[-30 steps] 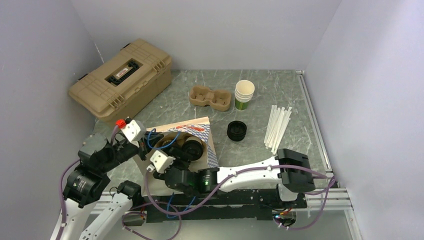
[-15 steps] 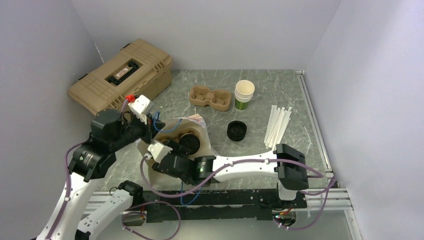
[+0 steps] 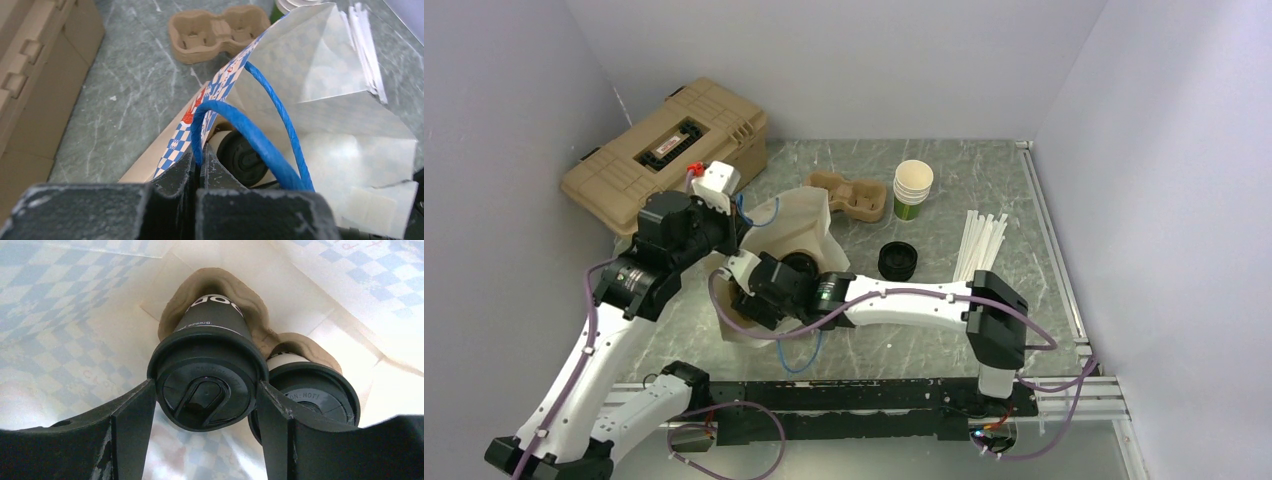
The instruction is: Pack the takeout coffee
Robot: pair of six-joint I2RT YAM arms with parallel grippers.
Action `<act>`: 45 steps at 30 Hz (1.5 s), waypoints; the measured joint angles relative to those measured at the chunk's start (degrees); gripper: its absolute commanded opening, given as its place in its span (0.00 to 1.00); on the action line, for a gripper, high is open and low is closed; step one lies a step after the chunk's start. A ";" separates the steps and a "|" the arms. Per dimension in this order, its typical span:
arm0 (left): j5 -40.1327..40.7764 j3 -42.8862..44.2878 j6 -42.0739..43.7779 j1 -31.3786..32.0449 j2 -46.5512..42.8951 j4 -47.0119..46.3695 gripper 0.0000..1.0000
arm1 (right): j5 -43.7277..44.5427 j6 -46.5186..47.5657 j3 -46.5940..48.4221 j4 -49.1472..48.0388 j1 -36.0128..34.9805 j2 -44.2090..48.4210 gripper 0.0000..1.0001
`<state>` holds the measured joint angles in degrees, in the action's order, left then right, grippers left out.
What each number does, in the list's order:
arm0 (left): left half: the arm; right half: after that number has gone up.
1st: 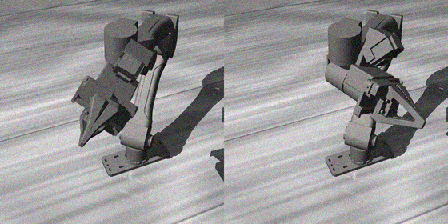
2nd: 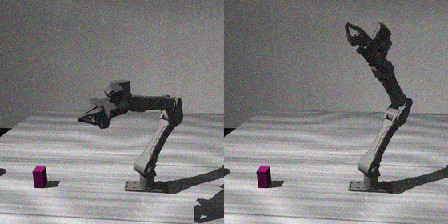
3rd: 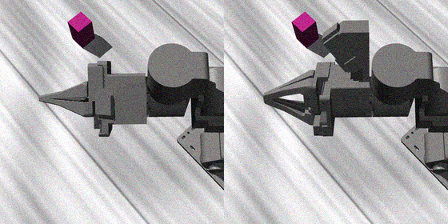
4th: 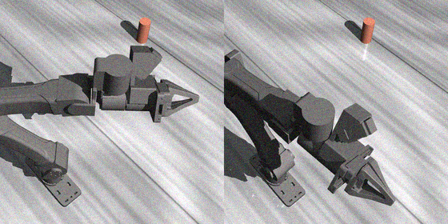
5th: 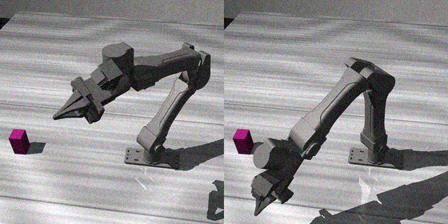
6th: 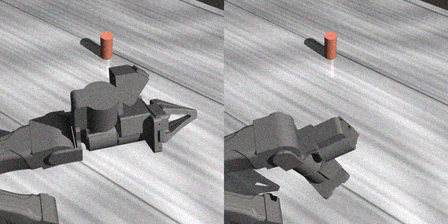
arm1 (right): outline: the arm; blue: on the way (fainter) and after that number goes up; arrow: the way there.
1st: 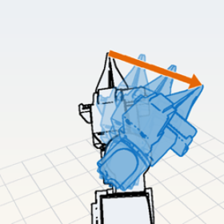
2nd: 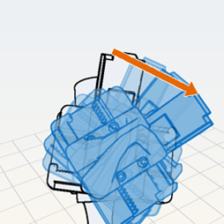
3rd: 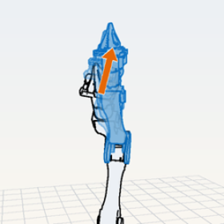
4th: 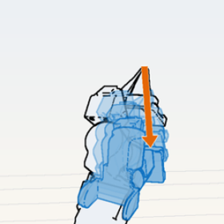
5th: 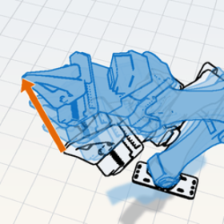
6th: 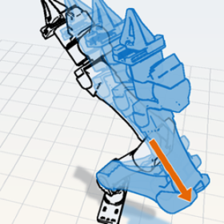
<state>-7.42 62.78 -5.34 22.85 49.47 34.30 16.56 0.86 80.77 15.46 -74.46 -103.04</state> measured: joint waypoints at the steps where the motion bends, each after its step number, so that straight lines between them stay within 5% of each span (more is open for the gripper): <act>1: 0.37 -0.39 -0.13 -0.66 0.20 -0.61 0.00 | -0.96 -0.04 0.79 0.37 0.44 -0.63 0.29; 11: 2.01 -4.85 -1.81 -10.86 0.72 -6.56 0.00 | -6.71 -0.04 11.65 6.80 3.17 -8.76 0.25; 24: 2.95 -6.54 -1.79 -12.92 -0.50 -7.10 0.00 | -10.12 -0.70 21.70 15.96 4.68 -15.04 0.27; 38: 1.05 -7.19 -1.92 -12.85 -0.72 -7.08 0.00 | -8.44 -5.01 15.30 14.49 5.53 -10.29 0.82; 45: -1.05 -7.19 -2.36 -12.11 -1.42 -7.93 0.00 | -4.20 -4.96 14.19 15.78 4.98 -8.15 0.93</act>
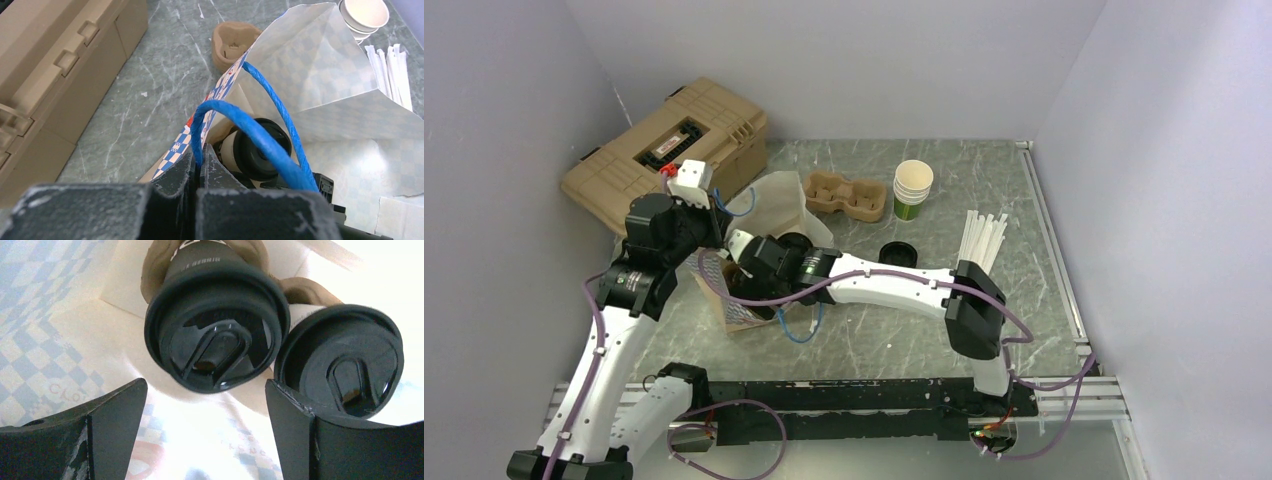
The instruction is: Pack the takeout coffee
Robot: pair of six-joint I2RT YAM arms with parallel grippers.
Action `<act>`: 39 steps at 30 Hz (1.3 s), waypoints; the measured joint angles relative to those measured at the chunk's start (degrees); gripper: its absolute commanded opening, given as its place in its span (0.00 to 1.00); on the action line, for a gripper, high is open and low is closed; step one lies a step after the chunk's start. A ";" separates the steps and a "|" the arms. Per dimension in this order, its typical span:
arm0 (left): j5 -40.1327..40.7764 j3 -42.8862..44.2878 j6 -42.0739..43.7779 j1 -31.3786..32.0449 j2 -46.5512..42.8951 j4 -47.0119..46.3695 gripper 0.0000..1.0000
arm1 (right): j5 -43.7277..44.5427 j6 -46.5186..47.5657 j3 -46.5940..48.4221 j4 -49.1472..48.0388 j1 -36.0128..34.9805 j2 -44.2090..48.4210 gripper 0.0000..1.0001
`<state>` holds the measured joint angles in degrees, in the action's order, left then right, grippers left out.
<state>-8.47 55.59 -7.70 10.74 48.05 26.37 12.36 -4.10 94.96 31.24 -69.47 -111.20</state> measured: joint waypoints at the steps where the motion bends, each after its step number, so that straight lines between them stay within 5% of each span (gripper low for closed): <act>1: -0.33 0.00 -0.11 0.02 -0.09 -0.11 0.00 | 0.63 0.04 0.00 0.42 -0.07 0.24 0.93; 20: -5.03 0.11 -1.38 0.61 -1.42 -3.37 0.00 | 9.09 3.17 -0.92 9.14 -0.50 8.24 0.95; 28: -4.24 -2.25 2.14 -0.52 -1.70 3.52 0.00 | 14.19 -1.11 0.15 -5.03 2.03 31.87 0.95; 39: -7.13 -2.56 2.91 -0.52 -4.50 3.48 0.00 | 13.51 -2.71 -5.20 -7.67 1.88 34.40 0.95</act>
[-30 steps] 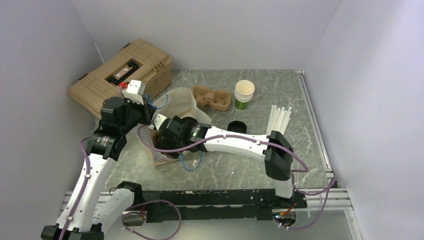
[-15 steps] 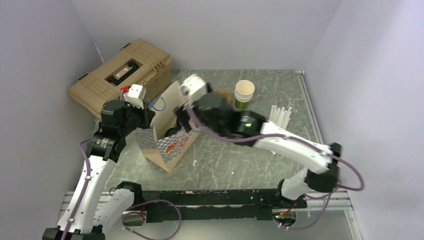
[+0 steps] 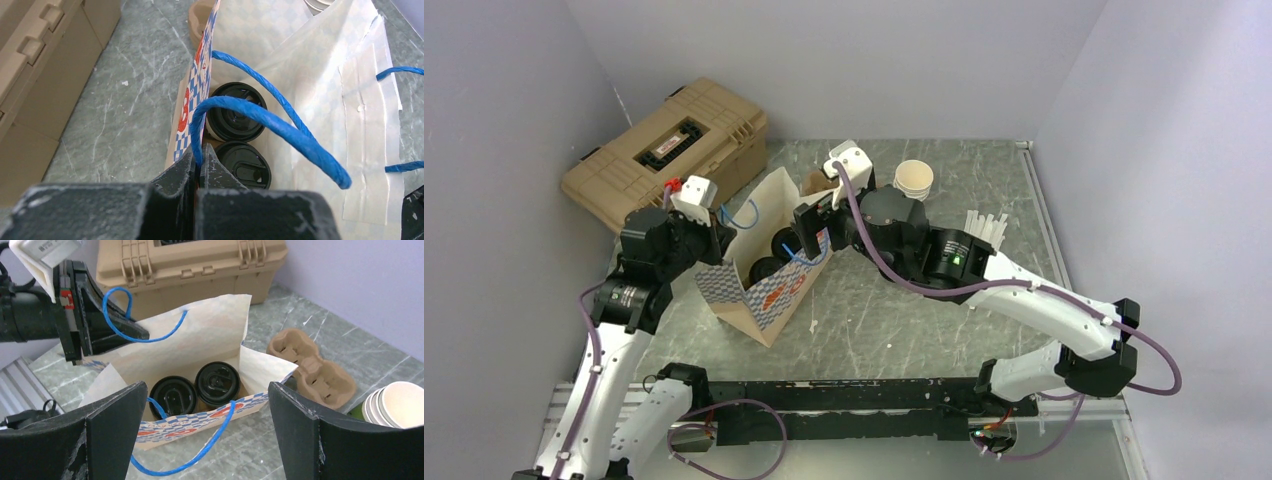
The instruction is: Pack the takeout coffee
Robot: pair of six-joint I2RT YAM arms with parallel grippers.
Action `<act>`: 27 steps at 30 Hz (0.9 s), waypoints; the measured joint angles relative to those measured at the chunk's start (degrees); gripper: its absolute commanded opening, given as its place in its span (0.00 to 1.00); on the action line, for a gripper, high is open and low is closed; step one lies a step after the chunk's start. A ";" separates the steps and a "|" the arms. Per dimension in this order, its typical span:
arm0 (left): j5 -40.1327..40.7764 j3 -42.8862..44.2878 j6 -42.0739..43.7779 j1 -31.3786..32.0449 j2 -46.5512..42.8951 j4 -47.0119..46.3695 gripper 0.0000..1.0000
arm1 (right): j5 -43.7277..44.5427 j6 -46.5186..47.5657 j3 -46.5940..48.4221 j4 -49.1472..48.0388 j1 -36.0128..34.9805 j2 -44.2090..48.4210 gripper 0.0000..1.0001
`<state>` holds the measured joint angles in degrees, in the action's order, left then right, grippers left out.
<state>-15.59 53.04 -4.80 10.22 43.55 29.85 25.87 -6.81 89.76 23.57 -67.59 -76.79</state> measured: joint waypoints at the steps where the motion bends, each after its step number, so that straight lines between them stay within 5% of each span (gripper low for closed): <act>1: -0.31 0.00 0.17 0.00 -0.22 -0.04 0.00 | -0.24 -0.15 -0.48 0.09 0.00 0.04 0.95; 13: -3.96 3.56 1.20 0.00 0.20 0.07 0.00 | 3.72 -1.62 -12.07 1.42 0.00 14.40 1.00; 27: -21.73 13.97 10.16 0.02 0.04 1.51 0.00 | 19.43 -14.84 -33.53 17.44 2.47 31.50 1.00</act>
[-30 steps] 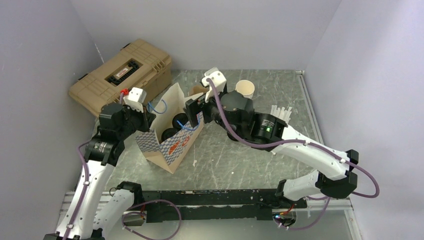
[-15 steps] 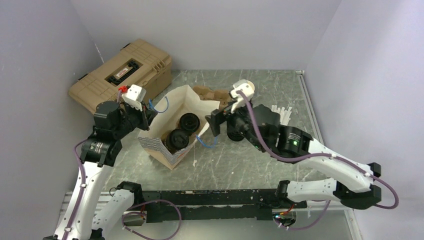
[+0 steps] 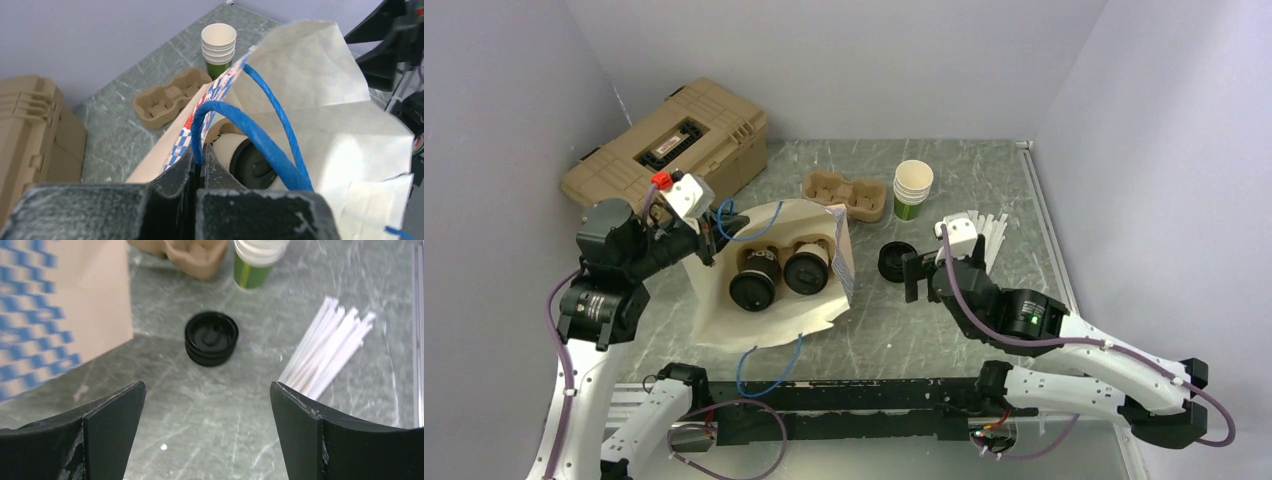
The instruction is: Pack the takeout coffee
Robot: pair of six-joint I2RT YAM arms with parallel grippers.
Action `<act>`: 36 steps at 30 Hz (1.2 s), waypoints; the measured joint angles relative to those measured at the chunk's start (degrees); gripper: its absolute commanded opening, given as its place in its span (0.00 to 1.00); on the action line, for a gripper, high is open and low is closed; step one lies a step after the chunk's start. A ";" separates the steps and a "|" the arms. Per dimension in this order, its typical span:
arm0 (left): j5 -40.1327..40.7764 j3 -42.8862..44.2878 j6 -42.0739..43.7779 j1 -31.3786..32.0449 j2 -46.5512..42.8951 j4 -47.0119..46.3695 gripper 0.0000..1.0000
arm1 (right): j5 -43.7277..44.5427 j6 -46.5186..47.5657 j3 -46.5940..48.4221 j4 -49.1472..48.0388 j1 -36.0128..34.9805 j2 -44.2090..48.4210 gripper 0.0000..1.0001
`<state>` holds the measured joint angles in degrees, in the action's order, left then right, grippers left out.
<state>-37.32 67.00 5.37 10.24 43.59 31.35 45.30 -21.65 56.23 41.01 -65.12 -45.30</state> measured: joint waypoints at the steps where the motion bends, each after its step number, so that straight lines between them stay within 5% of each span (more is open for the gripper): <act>1: -0.94 0.26 0.87 0.02 -0.39 0.22 0.00 | 0.35 -2.01 -1.70 1.38 0.28 0.46 1.00; 12: -2.82 0.28 2.36 0.13 -2.10 1.75 0.00 | -1.33 -16.06 -9.31 9.05 6.12 3.17 0.98; 36: -0.63 -11.96 -6.73 0.15 -5.51 0.02 0.00 | -19.34 -5.03 -7.93 0.59 34.45 -5.77 0.85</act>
<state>-37.95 55.05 -1.37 10.39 38.09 31.38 25.96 -26.68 48.29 41.60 -30.68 -51.07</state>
